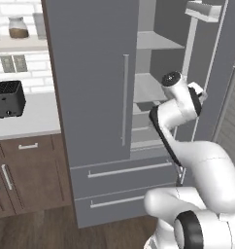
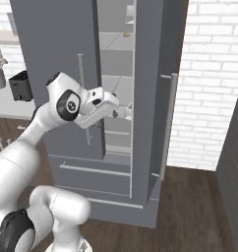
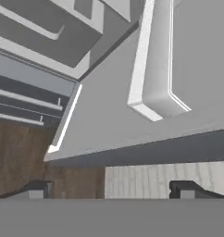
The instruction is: Take the strawberry from the fridge and place it on top of the pancake, located on the dining counter.
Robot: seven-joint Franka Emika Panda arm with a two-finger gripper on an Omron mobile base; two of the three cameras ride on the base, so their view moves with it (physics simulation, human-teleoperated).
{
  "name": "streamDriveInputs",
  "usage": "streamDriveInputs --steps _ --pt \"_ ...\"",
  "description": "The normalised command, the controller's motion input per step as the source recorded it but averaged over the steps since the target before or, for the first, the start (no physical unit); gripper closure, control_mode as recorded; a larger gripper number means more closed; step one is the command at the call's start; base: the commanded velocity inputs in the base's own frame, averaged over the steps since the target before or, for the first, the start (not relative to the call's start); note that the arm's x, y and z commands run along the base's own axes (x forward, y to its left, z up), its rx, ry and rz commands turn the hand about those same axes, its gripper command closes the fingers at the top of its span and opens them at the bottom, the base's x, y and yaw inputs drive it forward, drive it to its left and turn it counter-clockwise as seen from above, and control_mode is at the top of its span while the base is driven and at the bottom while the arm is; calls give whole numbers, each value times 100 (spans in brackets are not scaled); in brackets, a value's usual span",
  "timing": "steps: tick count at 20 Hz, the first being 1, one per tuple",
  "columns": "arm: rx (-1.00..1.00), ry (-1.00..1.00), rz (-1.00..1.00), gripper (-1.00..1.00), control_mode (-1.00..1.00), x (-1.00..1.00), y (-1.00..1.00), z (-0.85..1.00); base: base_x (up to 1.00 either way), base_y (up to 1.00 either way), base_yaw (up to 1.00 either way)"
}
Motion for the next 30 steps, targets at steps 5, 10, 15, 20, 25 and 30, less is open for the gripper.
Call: streamDriveInputs --steps 5,10,15,20,25,30 --pt "-13 9 -5 -100 -100 79 -5 -30 0 0 0" --pt "-6 6 0 -100 -100 95 -31 -15 0 0 0" --pt "-6 12 -2 -100 -100 63 -45 -23 0 0 0" --pt "-4 14 -5 -100 -100 43 -54 -24 0 0 0" --pt "-1 10 -6 -100 -100 16 -64 -17 0 0 0" --pt "0 0 -1 -100 -100 -13 -41 -4 0 0 0"
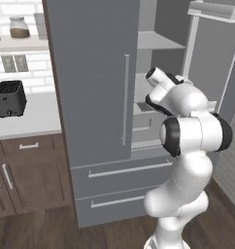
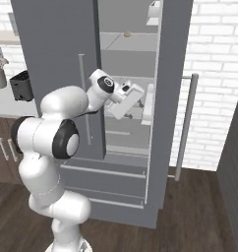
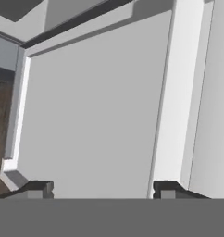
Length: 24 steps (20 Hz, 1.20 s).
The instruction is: Take the strawberry from the fridge and place it on top of the pancake, located on the dining counter.
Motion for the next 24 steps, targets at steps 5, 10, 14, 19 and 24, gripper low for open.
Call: streamDriveInputs --steps 5,10,14,19,24 --pt "3 0 11 -100 -100 -49 45 0 0 0 0" --pt "37 -12 16 -100 -100 -69 100 -24 0 0 0" --pt "63 -34 18 -100 -100 -42 100 -31 0 0 0" --pt "51 -69 -12 -100 -100 0 93 32 0 0 0" --pt "16 -43 -15 -100 -100 0 82 82 0 0 0"
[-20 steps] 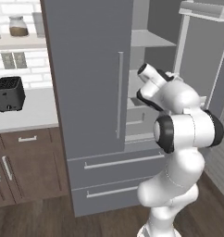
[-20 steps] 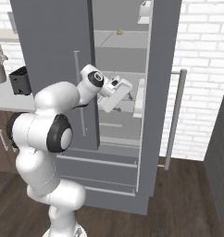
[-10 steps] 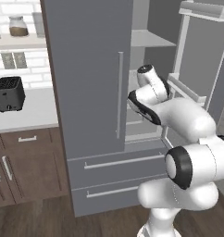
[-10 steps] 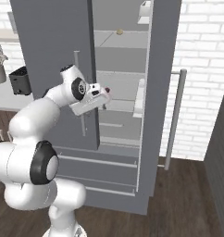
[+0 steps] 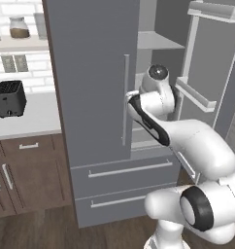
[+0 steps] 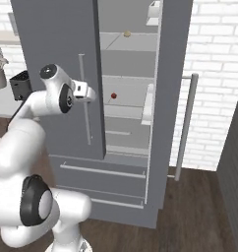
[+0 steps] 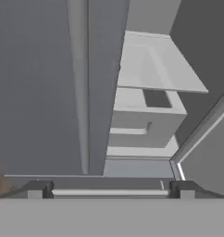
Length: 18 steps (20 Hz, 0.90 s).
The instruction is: Take the strawberry from the fridge and place it on top of the pancake, located on the dining counter.
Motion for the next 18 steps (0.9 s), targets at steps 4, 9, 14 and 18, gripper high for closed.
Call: streamDriveInputs --steps 4,9,14,18 --pt "13 -6 -9 -100 -100 10 63 51 0 0 0" --pt "7 1 -3 -100 -100 53 2 21 0 0 0" --pt "0 0 0 -100 -100 57 0 -4 0 0 0" --pt "-4 2 -1 -100 -100 83 0 -3 0 0 0"
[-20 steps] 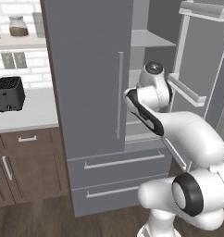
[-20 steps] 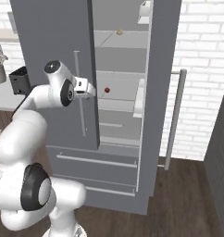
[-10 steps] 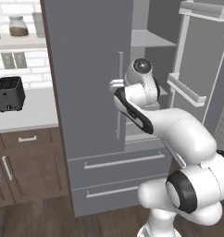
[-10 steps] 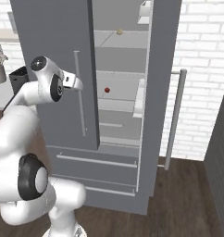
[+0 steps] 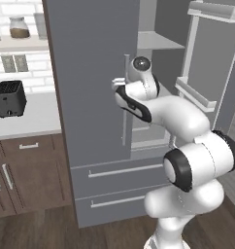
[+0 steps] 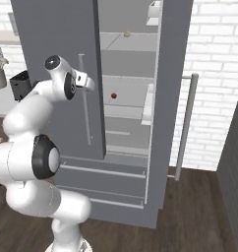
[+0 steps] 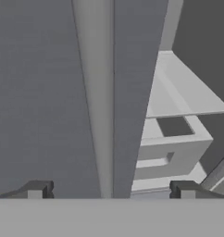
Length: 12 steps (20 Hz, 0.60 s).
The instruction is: Take the strawberry from the fridge and place it on top of the pancake, located on the dining counter.
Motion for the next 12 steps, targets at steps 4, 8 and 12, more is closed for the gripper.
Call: streamDriveInputs --steps 4,8,12 --pt "0 0 0 -100 -100 70 0 -4 0 0 0" --pt "0 0 0 -100 -100 41 0 0 0 0 0" --pt "0 -2 0 -100 -100 33 0 0 0 0 0"
